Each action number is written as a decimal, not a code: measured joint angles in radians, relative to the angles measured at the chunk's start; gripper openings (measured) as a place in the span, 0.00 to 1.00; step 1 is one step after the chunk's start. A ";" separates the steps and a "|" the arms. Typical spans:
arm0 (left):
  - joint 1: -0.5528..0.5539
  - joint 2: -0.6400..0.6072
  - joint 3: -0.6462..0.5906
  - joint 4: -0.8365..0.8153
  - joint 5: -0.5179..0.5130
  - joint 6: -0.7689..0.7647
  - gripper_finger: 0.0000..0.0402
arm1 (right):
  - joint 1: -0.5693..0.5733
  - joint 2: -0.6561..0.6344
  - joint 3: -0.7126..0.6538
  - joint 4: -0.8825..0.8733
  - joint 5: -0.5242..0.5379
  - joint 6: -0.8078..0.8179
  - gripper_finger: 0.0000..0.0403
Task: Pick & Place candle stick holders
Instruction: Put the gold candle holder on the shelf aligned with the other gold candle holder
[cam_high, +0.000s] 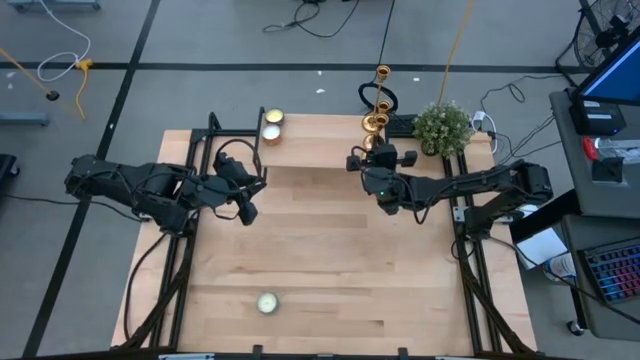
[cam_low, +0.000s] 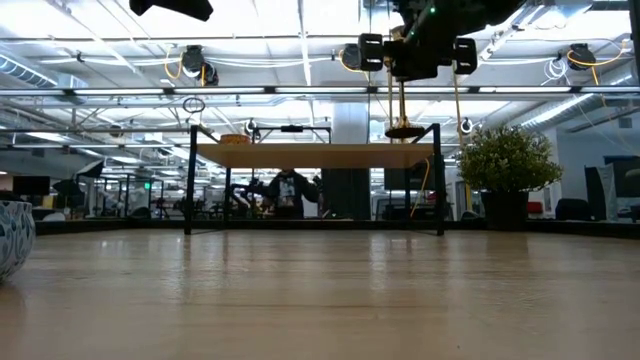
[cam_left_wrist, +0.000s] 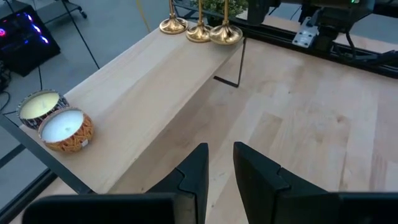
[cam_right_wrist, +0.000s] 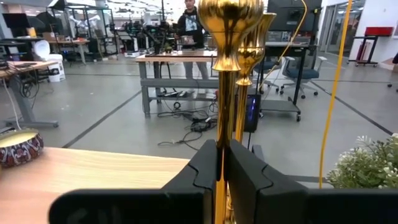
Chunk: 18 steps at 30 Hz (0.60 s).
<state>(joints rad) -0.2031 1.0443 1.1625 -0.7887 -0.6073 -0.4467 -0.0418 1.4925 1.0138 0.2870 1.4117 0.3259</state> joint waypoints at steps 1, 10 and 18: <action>0.000 0.000 0.000 0.000 0.000 0.000 0.20 | 0.000 0.000 0.000 0.000 0.000 -0.001 0.03; 0.000 0.000 0.000 0.001 0.000 -0.007 0.20 | 0.000 0.000 0.000 -0.008 0.001 0.002 0.03; 0.000 0.000 0.000 0.020 0.009 -0.007 0.20 | 0.000 0.000 0.000 -0.012 0.055 0.002 0.03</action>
<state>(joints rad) -0.2031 1.0443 1.1625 -0.7682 -0.5980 -0.4536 -0.0422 1.4925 1.0138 0.2752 1.4662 0.3278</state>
